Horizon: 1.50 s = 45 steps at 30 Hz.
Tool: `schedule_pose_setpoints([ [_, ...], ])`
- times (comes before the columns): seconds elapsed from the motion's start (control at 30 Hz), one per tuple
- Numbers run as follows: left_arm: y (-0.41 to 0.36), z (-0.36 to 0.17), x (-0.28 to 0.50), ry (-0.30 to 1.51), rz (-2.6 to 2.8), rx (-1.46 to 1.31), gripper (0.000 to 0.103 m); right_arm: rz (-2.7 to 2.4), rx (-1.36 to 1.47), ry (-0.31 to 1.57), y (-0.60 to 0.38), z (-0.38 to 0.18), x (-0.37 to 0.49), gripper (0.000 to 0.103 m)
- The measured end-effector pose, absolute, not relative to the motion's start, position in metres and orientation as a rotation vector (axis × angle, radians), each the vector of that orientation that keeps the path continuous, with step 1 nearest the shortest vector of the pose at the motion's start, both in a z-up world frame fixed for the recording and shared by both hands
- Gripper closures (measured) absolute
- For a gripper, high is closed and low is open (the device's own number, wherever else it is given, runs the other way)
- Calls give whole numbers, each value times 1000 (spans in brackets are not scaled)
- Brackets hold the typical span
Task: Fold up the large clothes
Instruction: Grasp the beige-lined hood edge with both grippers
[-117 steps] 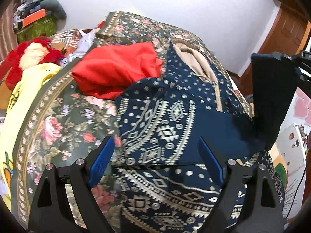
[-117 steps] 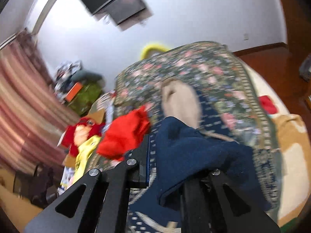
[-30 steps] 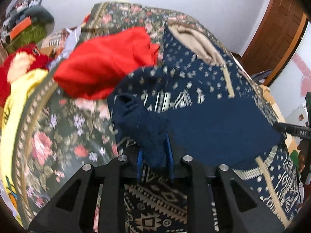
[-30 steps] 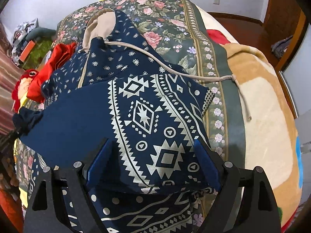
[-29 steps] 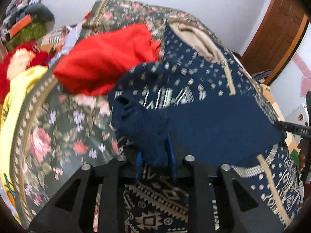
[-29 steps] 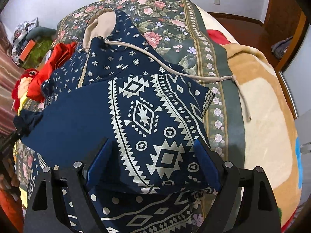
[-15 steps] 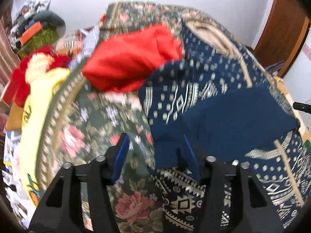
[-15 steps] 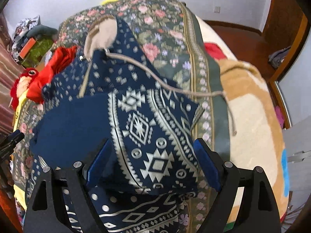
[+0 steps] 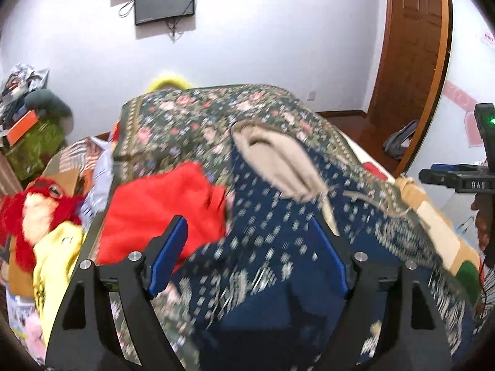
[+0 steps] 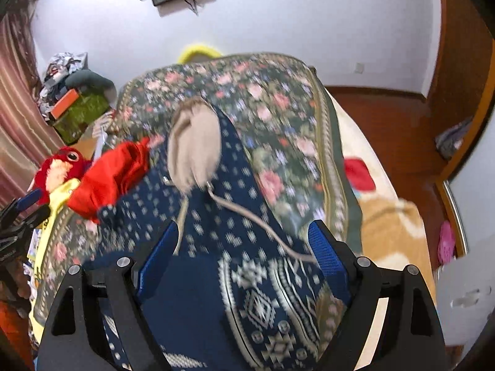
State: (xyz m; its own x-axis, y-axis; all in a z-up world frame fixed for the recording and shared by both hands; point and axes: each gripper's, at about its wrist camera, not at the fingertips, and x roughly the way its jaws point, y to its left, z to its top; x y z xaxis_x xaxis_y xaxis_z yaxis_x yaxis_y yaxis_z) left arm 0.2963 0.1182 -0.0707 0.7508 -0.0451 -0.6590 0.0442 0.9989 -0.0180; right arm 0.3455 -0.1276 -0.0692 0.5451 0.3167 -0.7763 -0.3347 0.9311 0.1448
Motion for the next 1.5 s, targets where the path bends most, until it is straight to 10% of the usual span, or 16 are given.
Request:
schedule_pose_setpoints([
  [0.83, 120, -173, 506, 978, -46, -205, 22, 313, 103, 1144, -73, -168, 503, 19],
  [1.03, 129, -203, 528, 1033, -43, -272, 41, 278, 116, 1176, -67, -192, 526, 20],
  [1.2, 133, -222, 534, 1048, -58, -322, 59, 287, 100, 1150, -60, -204, 528, 35],
  [1.37, 127, -216, 533, 1027, -51, -285, 88, 322, 55, 1113, -52, -195, 521, 90],
  [1.5, 116, -194, 522, 989, -43, -206, 94, 349, 90, 1098, -55, -183, 517, 94],
])
